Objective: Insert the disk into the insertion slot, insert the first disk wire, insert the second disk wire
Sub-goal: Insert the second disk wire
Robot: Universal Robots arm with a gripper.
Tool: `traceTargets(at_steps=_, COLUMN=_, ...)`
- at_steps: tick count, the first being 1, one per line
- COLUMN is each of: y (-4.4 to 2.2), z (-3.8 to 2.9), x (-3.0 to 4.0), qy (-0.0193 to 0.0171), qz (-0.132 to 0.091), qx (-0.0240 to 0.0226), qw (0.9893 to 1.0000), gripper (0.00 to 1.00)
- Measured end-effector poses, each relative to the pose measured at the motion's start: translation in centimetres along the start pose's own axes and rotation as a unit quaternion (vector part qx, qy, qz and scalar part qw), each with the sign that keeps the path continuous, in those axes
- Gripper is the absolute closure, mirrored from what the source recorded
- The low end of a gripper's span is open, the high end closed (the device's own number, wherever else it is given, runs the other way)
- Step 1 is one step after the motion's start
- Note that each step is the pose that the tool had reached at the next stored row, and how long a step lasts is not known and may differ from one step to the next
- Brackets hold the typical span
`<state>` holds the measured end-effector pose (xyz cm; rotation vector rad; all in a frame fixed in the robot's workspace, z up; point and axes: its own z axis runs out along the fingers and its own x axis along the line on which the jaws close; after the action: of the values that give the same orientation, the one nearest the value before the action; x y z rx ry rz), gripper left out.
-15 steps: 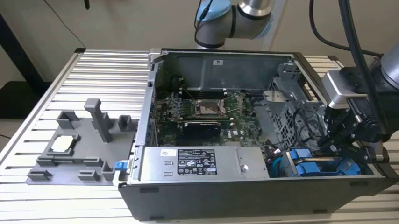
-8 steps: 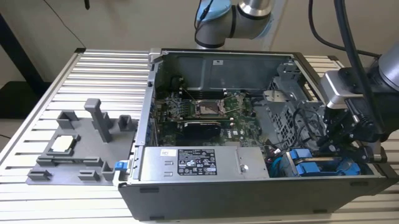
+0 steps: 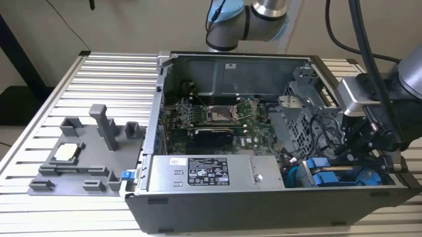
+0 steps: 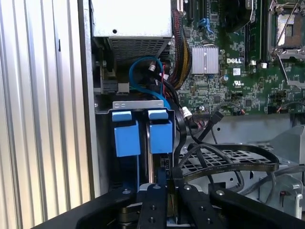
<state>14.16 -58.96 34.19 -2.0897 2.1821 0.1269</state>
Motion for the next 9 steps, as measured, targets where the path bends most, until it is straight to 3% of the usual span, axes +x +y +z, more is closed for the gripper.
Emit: traceTargets(at_steps=9, y=0.00, z=0.13, x=-0.02, qy=0.0005, qz=0.000, qx=0.0001, qw=1.0000, gripper=0.84)
